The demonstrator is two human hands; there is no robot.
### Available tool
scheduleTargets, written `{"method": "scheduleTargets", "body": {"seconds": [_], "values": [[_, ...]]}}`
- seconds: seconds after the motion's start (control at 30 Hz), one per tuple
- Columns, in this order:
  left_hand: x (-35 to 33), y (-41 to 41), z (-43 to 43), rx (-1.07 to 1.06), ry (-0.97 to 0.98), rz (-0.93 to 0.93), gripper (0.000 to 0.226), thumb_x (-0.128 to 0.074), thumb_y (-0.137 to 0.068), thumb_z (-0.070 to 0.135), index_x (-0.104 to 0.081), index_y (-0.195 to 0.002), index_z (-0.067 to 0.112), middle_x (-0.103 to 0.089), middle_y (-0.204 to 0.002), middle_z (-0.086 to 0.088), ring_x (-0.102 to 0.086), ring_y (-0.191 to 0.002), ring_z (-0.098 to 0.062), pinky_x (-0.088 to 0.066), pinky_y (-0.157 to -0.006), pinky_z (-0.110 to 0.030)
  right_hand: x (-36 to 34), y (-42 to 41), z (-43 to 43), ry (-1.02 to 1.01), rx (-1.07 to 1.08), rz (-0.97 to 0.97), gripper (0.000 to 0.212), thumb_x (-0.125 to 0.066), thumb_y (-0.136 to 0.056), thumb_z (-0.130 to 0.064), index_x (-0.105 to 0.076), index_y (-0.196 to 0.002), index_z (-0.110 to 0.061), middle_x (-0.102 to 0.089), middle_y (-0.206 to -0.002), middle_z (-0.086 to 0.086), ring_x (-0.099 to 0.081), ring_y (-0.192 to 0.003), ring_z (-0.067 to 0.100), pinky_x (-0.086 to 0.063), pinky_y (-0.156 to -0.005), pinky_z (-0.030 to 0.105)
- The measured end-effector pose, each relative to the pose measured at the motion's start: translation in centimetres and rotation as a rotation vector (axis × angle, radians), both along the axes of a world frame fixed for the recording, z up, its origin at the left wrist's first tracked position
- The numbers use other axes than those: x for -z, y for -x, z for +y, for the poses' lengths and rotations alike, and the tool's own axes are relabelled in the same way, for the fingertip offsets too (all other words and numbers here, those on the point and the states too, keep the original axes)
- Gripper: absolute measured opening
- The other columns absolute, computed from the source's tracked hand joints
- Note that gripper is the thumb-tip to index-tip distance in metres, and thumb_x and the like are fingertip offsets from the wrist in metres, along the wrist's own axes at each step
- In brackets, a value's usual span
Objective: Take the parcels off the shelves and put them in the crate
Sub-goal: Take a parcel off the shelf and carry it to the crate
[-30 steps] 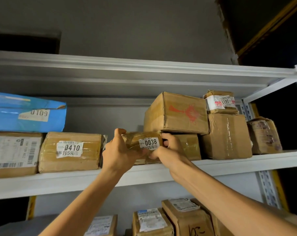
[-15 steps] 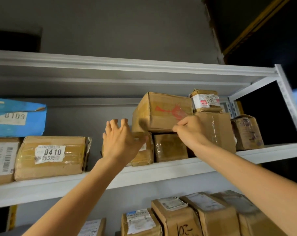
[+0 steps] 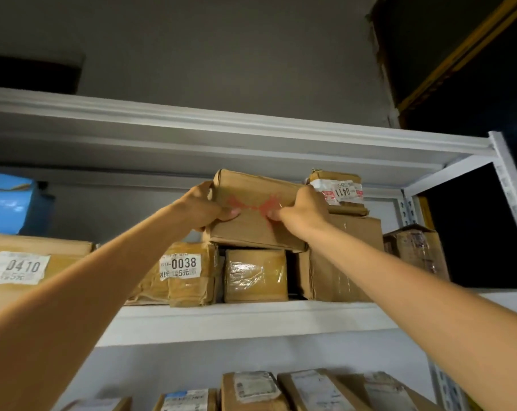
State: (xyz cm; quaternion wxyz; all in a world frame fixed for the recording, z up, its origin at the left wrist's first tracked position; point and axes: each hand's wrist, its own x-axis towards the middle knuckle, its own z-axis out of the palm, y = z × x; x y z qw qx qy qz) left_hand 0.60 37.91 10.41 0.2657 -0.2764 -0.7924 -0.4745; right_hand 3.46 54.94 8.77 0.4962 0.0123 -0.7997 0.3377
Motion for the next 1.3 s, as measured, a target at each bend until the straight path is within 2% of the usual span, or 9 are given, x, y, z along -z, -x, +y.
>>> {"method": "scheduleTargets", "body": {"seconds": [0.13, 0.37, 0.47, 0.53, 0.7, 0.8, 1.07, 1.2, 1.3], "values": [[0.5, -0.6, -0.3, -0.005, -0.066, -0.048, 0.078, -0.076, -0.079, 0.006, -0.033, -0.143, 0.02, -0.057, -0.121, -0.016, -0.06, -0.091, -0.025, -0.054, -0.066, -0.033, -0.3, -0.9, -0.5, 0.205, -0.162, -0.04, 0.058, -0.086, -0.066, -0.03, -0.044, -0.102, -0.014, -0.05, -0.123, 0.011, -0.048, -0.115, 0.03, -0.045, -0.096, 0.041], [0.9, -3.1, -2.1, 0.056, -0.229, 0.012, 0.07, -0.073, -0.079, -0.003, -0.042, -0.139, 0.016, -0.061, -0.116, -0.017, -0.063, -0.094, -0.029, -0.056, -0.068, -0.035, -1.2, -3.5, -1.8, 0.34, -0.33, 0.037, 0.048, -0.085, -0.071, -0.016, -0.039, -0.081, -0.007, -0.047, -0.078, -0.003, -0.039, -0.063, 0.006, -0.03, -0.049, 0.022], [1.2, -4.5, -2.8, 0.049, -0.217, 0.034, 0.072, -0.074, -0.078, -0.003, -0.041, -0.139, 0.016, -0.06, -0.119, -0.019, -0.062, -0.104, -0.034, -0.056, -0.081, -0.043, -1.3, -4.6, -1.9, 0.33, -0.327, 0.071, 0.086, -0.087, -0.067, -0.016, -0.032, -0.131, 0.001, -0.051, -0.127, 0.01, -0.054, -0.105, 0.025, -0.05, -0.083, 0.038], [1.6, -5.2, -3.3, 0.073, -0.234, 0.035, 0.073, -0.073, -0.078, -0.004, -0.04, -0.14, 0.016, -0.059, -0.12, -0.018, -0.06, -0.107, -0.034, -0.054, -0.083, -0.043, -1.1, -5.5, -2.3, 0.312, -0.317, 0.085, 0.107, -0.088, -0.066, -0.017, -0.018, -0.147, -0.006, -0.042, -0.143, 0.013, -0.044, -0.128, 0.029, -0.04, -0.105, 0.046], [3.2, -6.2, -4.0, 0.173, -0.229, 0.008, 0.078, -0.07, -0.077, -0.012, -0.037, -0.143, 0.014, -0.064, -0.108, -0.011, -0.062, -0.1, -0.026, -0.053, -0.076, -0.035, 0.0, -7.2, -2.0, 0.35, -0.351, 0.064, 0.075, -0.086, -0.067, -0.039, -0.039, -0.117, -0.009, -0.05, -0.129, 0.006, -0.052, -0.102, 0.018, -0.045, -0.081, 0.033], [3.4, -6.8, -4.1, 0.214, -0.166, -0.023, 0.081, -0.071, -0.077, -0.008, -0.035, -0.145, 0.018, -0.063, -0.107, -0.007, -0.062, -0.101, -0.025, -0.055, -0.076, -0.038, 0.9, -6.9, -2.0, 0.361, -0.312, 0.066, 0.088, -0.08, -0.067, -0.055, -0.04, -0.133, -0.013, -0.048, -0.137, 0.007, -0.049, -0.119, 0.025, -0.041, -0.086, 0.034], [3.7, -7.3, -3.6, 0.164, -0.359, -0.051, 0.06, -0.069, -0.074, 0.059, -0.051, -0.118, 0.023, -0.067, -0.095, -0.006, -0.069, -0.081, -0.026, -0.057, -0.071, -0.044, 3.7, -6.8, -1.0, 0.346, -0.397, 0.06, 0.107, -0.075, -0.064, -0.066, -0.019, -0.147, -0.029, -0.031, -0.153, -0.001, -0.04, -0.127, 0.016, -0.035, -0.102, 0.036], [4.7, -7.1, -4.0, 0.199, -0.33, -0.067, 0.084, -0.078, -0.062, 0.055, -0.048, -0.134, 0.023, -0.067, -0.111, -0.007, -0.068, -0.094, -0.027, -0.054, -0.088, -0.053, 4.5, -7.3, -0.1, 0.379, -0.486, -0.006, 0.07, -0.088, -0.046, -0.054, -0.057, -0.103, -0.028, -0.065, -0.11, -0.011, -0.059, -0.097, 0.007, -0.047, -0.084, 0.024], [5.3, -7.6, -4.8, 0.29, -0.243, -0.077, 0.104, -0.079, -0.051, 0.049, -0.038, -0.145, 0.031, -0.068, -0.116, -0.005, -0.068, -0.099, -0.026, -0.053, -0.091, -0.051, 4.9, -7.6, 0.5, 0.33, -0.587, -0.052, 0.096, -0.089, -0.026, -0.048, -0.064, -0.115, -0.023, -0.072, -0.106, -0.006, -0.063, -0.106, 0.015, -0.045, -0.102, 0.037]]}}
